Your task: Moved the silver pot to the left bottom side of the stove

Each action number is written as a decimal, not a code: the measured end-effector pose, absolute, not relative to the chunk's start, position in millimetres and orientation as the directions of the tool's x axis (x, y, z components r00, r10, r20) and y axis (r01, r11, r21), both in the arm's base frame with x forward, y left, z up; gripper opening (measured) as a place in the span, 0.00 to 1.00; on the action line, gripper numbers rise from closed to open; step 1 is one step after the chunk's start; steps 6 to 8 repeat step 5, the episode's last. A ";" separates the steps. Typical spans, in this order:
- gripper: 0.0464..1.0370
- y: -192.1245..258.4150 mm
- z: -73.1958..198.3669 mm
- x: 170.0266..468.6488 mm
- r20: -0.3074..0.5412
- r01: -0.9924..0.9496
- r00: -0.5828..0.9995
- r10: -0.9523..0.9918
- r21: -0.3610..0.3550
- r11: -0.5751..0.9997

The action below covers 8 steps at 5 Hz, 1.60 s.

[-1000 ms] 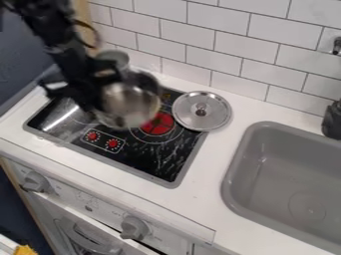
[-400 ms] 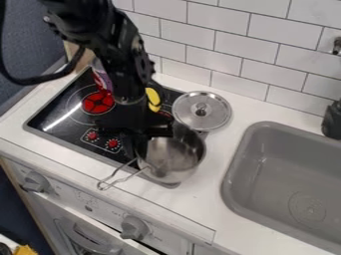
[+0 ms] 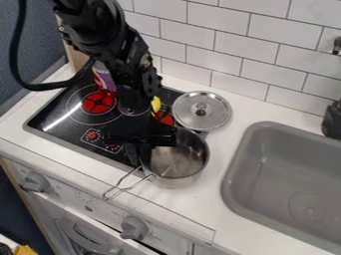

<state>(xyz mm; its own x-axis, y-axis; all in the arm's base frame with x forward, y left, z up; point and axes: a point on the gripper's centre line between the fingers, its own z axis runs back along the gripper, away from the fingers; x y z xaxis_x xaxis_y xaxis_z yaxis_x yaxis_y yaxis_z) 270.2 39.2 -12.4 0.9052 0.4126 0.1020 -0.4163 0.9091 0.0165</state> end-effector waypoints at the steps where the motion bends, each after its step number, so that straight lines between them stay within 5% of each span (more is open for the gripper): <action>1: 0.25 40.5 -13.9 269.4 0.080 -0.435 0.898 0.432 0.029 0.900; 3: 0.85 52.0 5.9 273.8 0.140 -0.469 0.877 0.460 0.039 0.882; 4: 0.97 57.4 26.7 276.6 0.157 -0.497 0.856 0.492 -0.008 0.868; 5: 0.97 60.8 57.9 281.2 0.177 -0.512 0.839 0.514 -0.059 0.857; 8: 0.97 60.8 57.9 281.2 0.177 -0.512 0.839 0.514 -0.059 0.857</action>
